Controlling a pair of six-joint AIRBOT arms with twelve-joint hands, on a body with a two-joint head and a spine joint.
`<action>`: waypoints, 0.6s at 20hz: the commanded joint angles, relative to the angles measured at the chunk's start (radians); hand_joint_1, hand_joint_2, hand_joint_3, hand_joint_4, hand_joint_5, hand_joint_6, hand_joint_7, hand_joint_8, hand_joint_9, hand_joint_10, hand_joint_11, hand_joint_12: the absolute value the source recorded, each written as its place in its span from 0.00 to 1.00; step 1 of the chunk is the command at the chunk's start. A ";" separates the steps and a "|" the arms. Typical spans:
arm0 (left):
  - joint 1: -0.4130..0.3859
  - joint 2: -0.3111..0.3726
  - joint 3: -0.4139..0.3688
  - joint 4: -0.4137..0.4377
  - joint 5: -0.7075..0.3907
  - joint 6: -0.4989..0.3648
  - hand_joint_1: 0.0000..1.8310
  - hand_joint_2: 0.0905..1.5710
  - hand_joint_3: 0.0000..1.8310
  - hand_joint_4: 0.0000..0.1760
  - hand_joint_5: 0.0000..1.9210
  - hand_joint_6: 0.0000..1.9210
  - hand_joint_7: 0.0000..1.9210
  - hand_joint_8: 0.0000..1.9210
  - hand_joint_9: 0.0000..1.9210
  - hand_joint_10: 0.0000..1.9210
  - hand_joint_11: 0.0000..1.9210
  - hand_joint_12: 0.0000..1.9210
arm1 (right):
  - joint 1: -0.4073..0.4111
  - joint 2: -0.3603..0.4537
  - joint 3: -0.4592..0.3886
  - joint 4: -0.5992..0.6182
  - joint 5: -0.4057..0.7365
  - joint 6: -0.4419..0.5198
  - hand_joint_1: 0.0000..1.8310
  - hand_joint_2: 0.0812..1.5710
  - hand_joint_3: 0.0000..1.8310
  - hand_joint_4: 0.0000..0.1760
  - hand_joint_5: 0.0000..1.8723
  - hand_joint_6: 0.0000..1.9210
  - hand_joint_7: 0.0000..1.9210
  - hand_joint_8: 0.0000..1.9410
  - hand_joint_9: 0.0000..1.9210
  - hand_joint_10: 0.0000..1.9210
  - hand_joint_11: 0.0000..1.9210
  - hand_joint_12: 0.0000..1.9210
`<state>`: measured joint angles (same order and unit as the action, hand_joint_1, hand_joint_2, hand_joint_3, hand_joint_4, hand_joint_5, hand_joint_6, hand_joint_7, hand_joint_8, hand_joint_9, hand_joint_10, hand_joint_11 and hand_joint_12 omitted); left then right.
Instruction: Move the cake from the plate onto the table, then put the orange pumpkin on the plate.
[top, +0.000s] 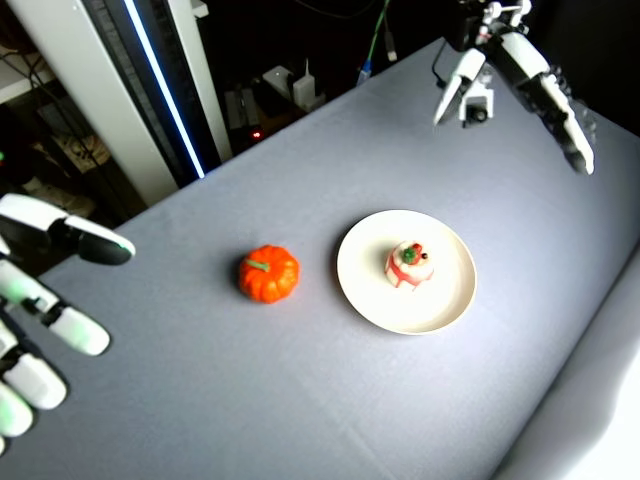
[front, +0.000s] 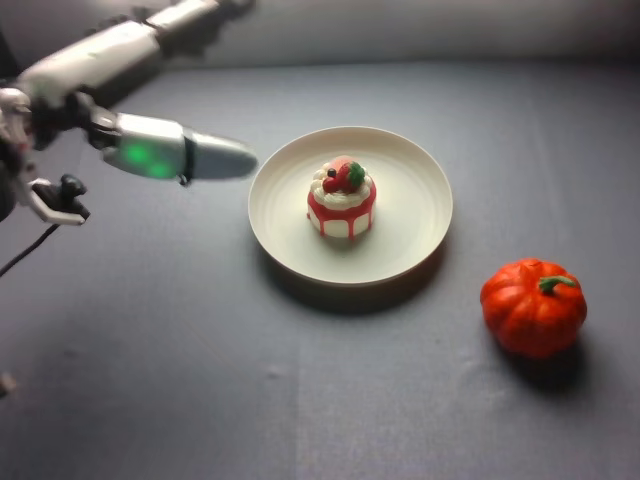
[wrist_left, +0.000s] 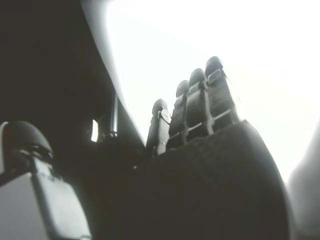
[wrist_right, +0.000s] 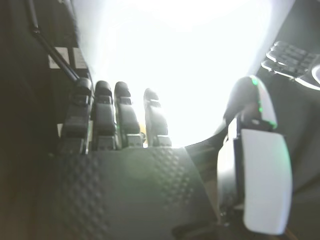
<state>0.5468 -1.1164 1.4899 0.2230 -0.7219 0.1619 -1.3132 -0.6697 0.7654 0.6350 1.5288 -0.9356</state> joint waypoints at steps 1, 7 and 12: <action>-0.037 0.001 0.015 0.050 -0.050 -0.005 0.38 0.55 0.00 0.69 0.00 0.00 0.05 0.00 0.14 0.02 0.00 0.79 | 0.003 0.004 0.008 -0.001 0.117 0.014 0.21 0.68 0.00 0.71 0.00 0.00 0.00 0.00 0.00 0.00 0.00 0.00; -0.186 -0.048 0.071 0.425 0.070 -0.005 0.45 0.52 0.00 0.32 0.00 0.00 0.06 0.00 0.14 0.02 0.00 0.67 | 0.004 0.000 0.012 -0.011 0.098 0.018 0.21 0.71 0.01 0.47 0.00 0.00 0.00 0.00 0.00 0.00 0.00 0.00; -0.284 -0.114 0.102 0.591 0.114 -0.005 0.35 0.48 0.00 0.00 0.04 0.00 0.19 0.01 0.16 0.03 0.00 0.84 | 0.005 -0.007 0.022 -0.039 0.072 0.018 0.21 0.69 0.00 0.63 0.00 0.00 0.00 0.00 0.00 0.00 0.00 0.00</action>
<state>0.2680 -1.2392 1.5845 0.8490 -0.5457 0.1562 -1.3132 -0.6800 0.7780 0.5907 1.4788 -0.9222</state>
